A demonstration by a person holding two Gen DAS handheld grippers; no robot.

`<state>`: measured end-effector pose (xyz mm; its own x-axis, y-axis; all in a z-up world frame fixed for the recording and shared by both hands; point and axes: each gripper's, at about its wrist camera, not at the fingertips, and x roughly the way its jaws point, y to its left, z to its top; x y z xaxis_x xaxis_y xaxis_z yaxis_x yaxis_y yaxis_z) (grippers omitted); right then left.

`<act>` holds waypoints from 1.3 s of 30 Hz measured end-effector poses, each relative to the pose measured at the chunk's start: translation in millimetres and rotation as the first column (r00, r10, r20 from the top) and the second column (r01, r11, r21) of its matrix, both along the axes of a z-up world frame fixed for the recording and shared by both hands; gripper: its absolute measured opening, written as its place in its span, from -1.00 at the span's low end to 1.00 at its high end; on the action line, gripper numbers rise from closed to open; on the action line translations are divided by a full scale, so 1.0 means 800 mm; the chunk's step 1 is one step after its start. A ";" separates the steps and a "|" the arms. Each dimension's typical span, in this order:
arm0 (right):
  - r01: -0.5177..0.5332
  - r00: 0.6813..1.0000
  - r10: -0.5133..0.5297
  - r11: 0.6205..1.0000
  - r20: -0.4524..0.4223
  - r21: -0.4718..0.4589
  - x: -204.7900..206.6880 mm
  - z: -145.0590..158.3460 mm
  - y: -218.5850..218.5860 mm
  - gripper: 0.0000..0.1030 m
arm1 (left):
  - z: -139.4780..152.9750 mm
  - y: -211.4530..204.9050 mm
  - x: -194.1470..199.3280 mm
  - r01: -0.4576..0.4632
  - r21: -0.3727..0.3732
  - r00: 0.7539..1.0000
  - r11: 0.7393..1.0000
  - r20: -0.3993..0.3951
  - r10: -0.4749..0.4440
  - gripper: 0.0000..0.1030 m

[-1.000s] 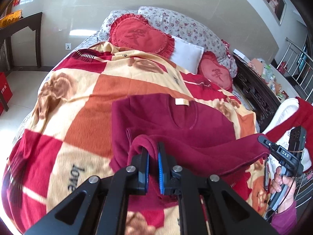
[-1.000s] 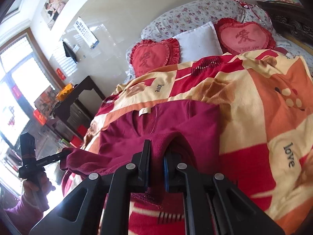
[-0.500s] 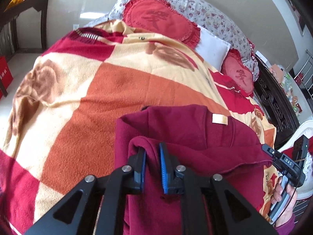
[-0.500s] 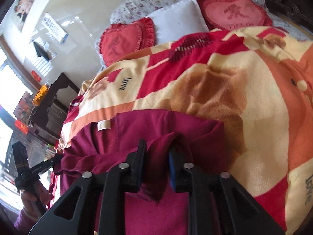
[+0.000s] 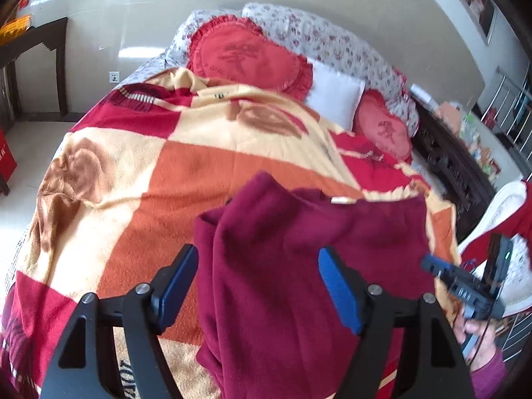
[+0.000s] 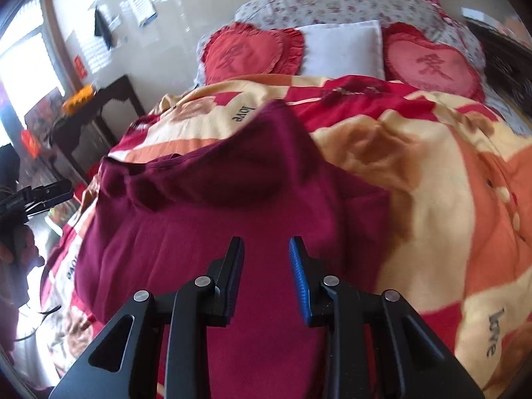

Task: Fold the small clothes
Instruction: 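Carry the hem up over the shirt toward the collar with both tools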

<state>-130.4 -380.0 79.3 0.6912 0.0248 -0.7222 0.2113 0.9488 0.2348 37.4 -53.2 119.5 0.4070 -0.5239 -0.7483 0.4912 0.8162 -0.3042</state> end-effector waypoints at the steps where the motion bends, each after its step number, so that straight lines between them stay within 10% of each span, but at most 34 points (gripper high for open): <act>1: -0.007 1.000 0.007 1.000 0.005 -0.011 0.013 0.000 0.005 -0.76 | -0.007 -0.009 0.002 0.003 0.023 1.000 1.000 -0.005 -0.002 0.52; 11: 0.105 0.994 -0.104 0.994 -0.037 0.036 0.111 -0.016 -0.038 -0.77 | -0.089 -0.035 0.069 -0.099 0.151 0.985 0.984 -0.125 0.118 0.51; 23: 0.071 0.994 -0.065 0.995 -0.090 0.063 -0.078 -0.012 -0.029 -0.68 | -0.037 0.043 -0.041 0.078 0.044 0.991 0.996 -0.110 -0.072 0.52; 39: 0.132 0.987 -0.112 0.974 -0.114 0.184 -0.147 -0.057 -0.011 -1.00 | -0.060 0.058 -0.101 0.117 0.075 0.983 0.990 -0.153 -0.105 0.52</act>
